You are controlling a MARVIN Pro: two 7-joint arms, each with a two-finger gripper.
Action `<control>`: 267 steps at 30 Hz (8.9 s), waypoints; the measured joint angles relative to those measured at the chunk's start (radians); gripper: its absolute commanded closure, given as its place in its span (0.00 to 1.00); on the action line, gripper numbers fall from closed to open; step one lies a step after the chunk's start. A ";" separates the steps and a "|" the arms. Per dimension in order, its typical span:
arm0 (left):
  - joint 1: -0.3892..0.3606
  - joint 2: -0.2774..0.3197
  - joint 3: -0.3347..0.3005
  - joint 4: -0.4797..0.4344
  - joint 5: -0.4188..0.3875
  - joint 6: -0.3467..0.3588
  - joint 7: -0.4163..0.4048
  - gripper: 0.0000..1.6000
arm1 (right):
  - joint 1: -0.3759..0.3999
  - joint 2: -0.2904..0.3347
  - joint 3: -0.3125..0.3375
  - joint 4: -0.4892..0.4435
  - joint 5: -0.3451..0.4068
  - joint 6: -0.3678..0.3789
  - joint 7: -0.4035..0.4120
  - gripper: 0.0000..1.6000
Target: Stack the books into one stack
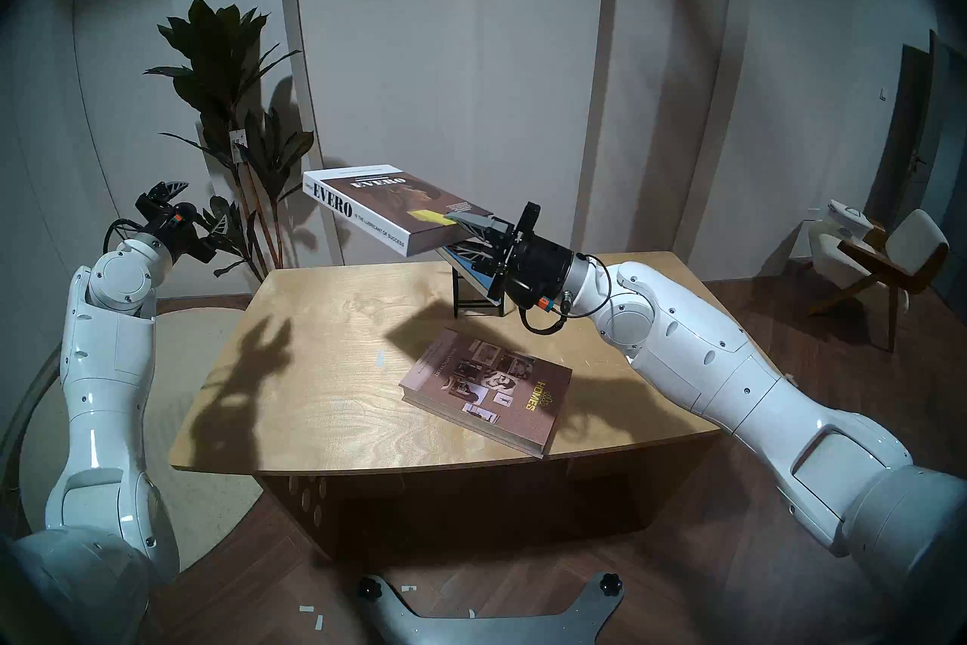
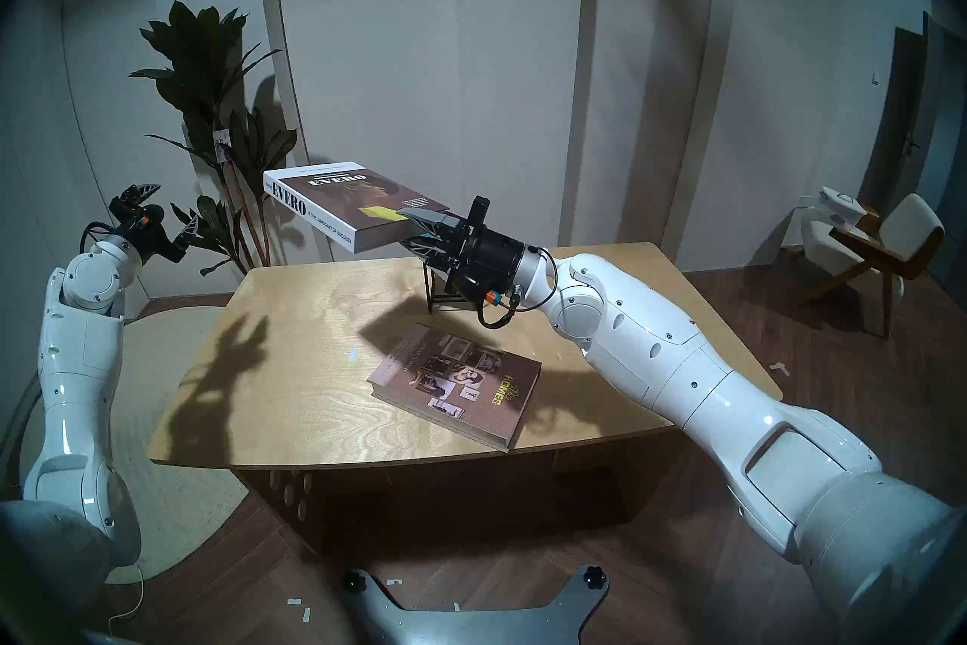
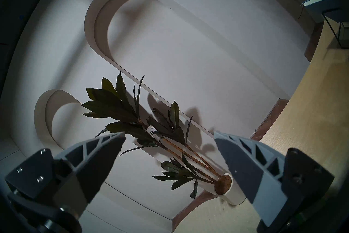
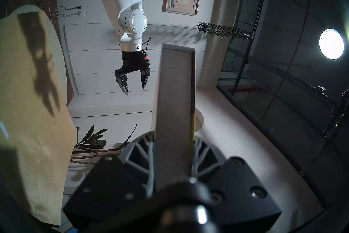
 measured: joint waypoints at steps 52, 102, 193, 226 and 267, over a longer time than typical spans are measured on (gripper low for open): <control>0.006 0.002 0.000 0.011 -0.015 -0.006 0.001 0.00 | -0.333 0.556 0.118 -0.028 0.024 0.060 0.062 1.00; 0.000 0.012 0.006 0.004 -0.023 -0.016 0.003 0.00 | -0.621 0.898 0.047 -0.450 0.149 -0.113 -0.184 1.00; -0.017 0.027 0.034 -0.024 0.037 0.039 0.020 0.00 | -1.001 0.992 0.092 -0.604 0.156 0.573 -1.008 1.00; -0.017 0.026 0.036 -0.032 0.036 0.043 0.023 0.00 | -1.127 0.993 0.226 -0.620 0.212 0.655 -1.019 1.00; -0.017 0.026 0.037 -0.034 0.035 0.043 0.025 0.00 | -1.206 0.994 0.472 -0.614 0.204 0.473 -0.612 1.00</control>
